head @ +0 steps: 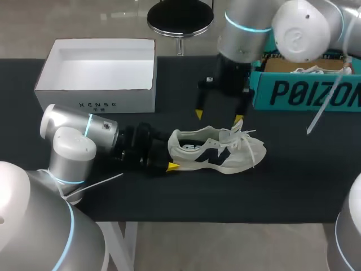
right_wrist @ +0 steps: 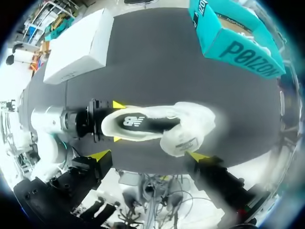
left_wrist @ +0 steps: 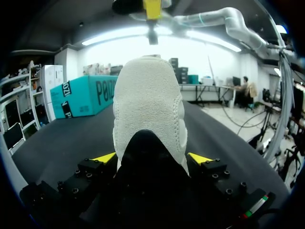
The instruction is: Take the shoe out of the shoebox, open the shoe tongue, remove and reinsert the insole, then place the shoe into the shoebox
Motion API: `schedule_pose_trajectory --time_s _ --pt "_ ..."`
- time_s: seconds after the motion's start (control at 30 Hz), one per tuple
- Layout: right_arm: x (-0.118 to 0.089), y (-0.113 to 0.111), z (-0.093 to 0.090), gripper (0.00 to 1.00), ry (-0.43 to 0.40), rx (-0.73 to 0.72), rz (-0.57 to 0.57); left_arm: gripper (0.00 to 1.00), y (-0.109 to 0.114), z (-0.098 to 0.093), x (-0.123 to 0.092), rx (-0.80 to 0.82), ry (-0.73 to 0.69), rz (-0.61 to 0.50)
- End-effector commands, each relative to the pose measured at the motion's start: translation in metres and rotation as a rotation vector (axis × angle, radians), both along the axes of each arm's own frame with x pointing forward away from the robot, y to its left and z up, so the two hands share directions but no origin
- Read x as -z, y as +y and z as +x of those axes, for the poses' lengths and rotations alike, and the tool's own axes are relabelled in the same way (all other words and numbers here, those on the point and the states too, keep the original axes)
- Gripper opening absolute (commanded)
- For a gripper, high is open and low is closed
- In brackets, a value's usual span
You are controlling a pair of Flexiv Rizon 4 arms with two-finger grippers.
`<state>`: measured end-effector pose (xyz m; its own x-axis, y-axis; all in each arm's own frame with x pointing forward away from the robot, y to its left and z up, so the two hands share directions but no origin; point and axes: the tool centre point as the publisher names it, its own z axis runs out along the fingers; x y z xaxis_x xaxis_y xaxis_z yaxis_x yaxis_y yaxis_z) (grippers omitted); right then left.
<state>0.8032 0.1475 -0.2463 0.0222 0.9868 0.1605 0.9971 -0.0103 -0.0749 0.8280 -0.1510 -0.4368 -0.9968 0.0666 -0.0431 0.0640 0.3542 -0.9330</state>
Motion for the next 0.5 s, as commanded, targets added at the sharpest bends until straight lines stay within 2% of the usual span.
schedule_pose_trajectory --time_s 0.03,0.1,0.27,0.37,0.5 --pt "0.0 0.008 0.01 1.0 0.16 -0.378 -0.214 0.0 0.0 -0.001 0.002 0.0 0.0 0.003" --pt "-0.001 0.009 0.01 1.0 0.174 -0.394 -0.244 0.0 0.0 -0.001 0.002 0.0 0.0 0.003" --pt "-0.017 0.008 0.009 1.0 0.152 -0.462 -0.372 0.0 0.0 -0.001 0.002 0.0 0.0 0.003" --pt "-0.025 0.009 0.009 1.0 0.11 -0.507 -0.438 0.0 0.0 -0.001 0.002 0.0 0.0 0.003" --pt "-0.03 0.006 0.008 1.0 0.074 -0.533 -0.468 0.0 0.0 -0.001 0.002 0.0 0.0 0.003"
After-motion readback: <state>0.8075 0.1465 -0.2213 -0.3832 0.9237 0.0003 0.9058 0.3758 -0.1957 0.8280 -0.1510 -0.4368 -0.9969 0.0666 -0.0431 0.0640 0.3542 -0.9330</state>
